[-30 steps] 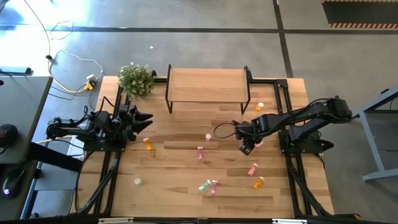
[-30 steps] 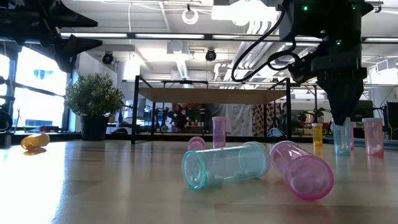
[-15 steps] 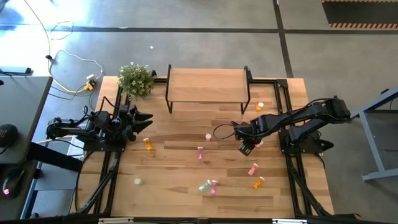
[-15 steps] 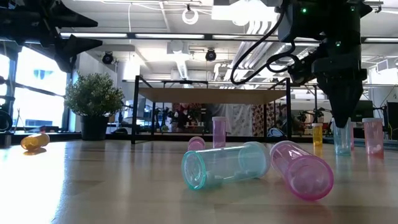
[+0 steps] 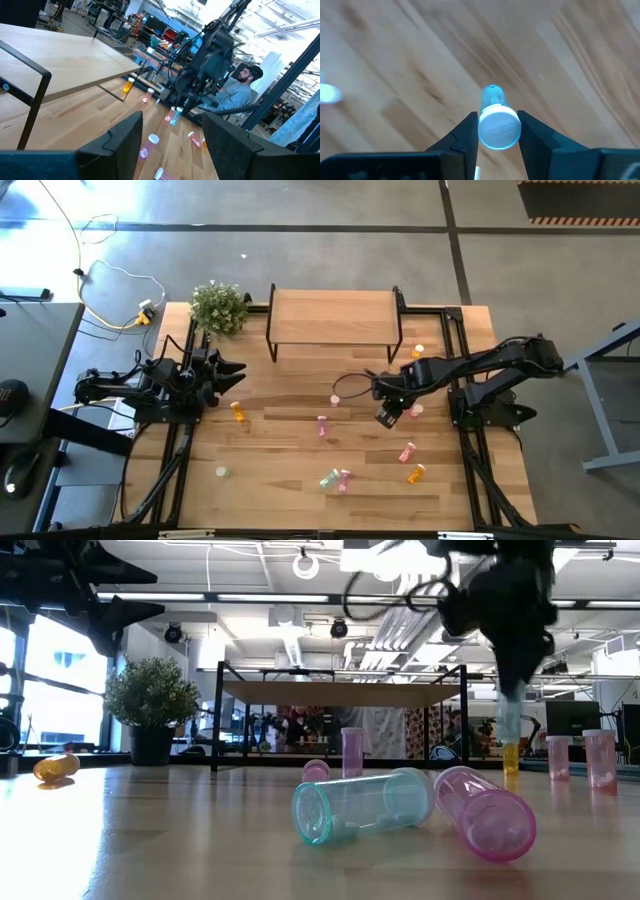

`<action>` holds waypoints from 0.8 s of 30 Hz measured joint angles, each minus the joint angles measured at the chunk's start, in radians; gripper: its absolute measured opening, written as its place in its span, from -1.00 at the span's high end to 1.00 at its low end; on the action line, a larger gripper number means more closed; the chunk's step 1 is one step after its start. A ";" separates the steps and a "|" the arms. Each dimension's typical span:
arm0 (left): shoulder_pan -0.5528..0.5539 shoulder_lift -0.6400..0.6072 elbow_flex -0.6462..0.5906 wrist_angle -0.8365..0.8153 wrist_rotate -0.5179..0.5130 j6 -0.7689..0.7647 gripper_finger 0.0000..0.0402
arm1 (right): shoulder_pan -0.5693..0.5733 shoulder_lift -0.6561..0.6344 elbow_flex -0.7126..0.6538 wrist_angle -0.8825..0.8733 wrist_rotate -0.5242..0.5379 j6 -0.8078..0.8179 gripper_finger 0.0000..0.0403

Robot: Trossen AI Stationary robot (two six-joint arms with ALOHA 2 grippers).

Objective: Pick and place medicine bottles onto shelf by color
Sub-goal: Put the top blue pill bottle on the shelf

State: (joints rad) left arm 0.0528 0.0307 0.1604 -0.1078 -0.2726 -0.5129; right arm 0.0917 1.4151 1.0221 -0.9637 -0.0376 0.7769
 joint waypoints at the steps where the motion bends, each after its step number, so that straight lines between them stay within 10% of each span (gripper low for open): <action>1: 0.000 0.000 0.000 0.000 0.000 0.000 0.02 | 0.000 0.000 0.030 -0.006 0.000 0.000 0.49; 12: 0.000 0.000 0.000 0.000 -0.001 0.000 0.02 | -0.098 0.000 0.398 -0.081 0.114 -0.105 0.49; 24: 0.000 0.000 0.000 0.000 -0.025 0.030 0.02 | -0.505 0.000 0.722 -0.187 0.148 -0.552 0.49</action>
State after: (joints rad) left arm 0.0525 0.0304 0.1604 -0.1078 -0.2977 -0.4834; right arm -0.4136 1.4147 1.7438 -1.1508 0.1099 0.2251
